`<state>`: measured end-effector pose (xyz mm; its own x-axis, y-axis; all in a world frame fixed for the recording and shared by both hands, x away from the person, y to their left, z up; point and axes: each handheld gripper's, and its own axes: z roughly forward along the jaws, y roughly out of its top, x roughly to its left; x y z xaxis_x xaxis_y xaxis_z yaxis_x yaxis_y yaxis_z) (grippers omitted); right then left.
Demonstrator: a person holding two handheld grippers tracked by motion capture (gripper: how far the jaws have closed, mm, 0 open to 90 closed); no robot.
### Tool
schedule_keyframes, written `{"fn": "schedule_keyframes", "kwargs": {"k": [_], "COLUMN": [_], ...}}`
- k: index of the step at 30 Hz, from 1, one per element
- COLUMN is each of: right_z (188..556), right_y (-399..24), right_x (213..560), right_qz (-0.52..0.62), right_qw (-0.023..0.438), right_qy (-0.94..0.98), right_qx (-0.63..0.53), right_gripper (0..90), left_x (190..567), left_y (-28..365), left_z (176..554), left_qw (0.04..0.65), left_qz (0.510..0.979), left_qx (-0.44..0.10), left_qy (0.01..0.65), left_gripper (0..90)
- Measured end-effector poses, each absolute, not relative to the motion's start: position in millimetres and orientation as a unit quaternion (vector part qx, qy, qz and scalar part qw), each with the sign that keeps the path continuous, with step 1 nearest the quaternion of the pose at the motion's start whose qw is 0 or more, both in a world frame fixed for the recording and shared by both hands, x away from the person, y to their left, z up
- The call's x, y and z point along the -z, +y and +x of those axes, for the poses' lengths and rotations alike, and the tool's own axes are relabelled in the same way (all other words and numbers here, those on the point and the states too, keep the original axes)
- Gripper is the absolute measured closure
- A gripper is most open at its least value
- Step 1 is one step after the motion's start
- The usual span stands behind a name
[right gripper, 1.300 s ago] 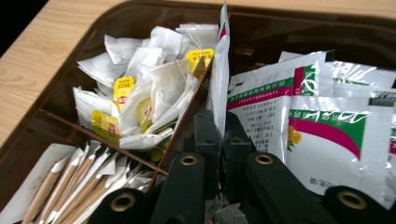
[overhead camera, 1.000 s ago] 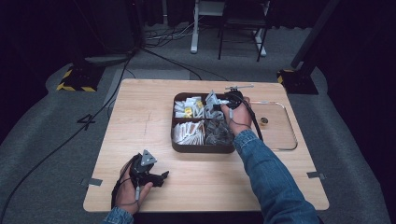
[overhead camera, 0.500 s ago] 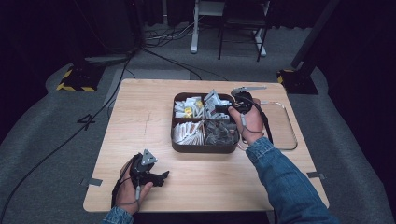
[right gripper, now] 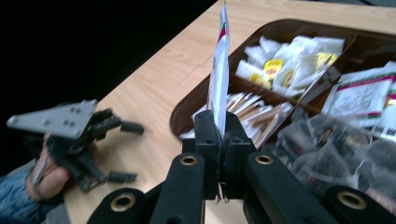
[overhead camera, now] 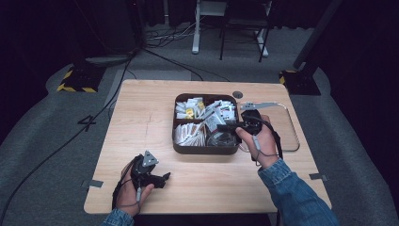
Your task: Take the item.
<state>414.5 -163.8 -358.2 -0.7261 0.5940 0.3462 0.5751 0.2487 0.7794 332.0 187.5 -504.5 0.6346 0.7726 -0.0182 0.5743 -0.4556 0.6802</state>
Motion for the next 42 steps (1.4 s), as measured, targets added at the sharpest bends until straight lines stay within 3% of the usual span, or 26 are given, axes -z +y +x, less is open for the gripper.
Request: {"fn": "schedule_keyframes", "kwargs": {"k": [15, 42], "right_z": [355.5, 320.6], "right_y": [-161.1, -138.8], "right_x": [382.1, 432.4], "right_qz": [0.335, 0.312], "right_qw": [-0.014, -0.041], "right_qy": [0.8, 0.861], "right_qx": [-0.497, -0.401], "right_gripper": [88.2, 88.1], "left_x": [504.5, 504.5], "left_y": [187.6, 187.6], "left_z": [332.0, 332.0], "left_qw": [0.333, 0.334], "left_qz": [0.841, 0.84], "left_qx": [-0.149, -0.148], "left_qy": [0.4, 0.401], "left_gripper": [8.8, 8.8]}}
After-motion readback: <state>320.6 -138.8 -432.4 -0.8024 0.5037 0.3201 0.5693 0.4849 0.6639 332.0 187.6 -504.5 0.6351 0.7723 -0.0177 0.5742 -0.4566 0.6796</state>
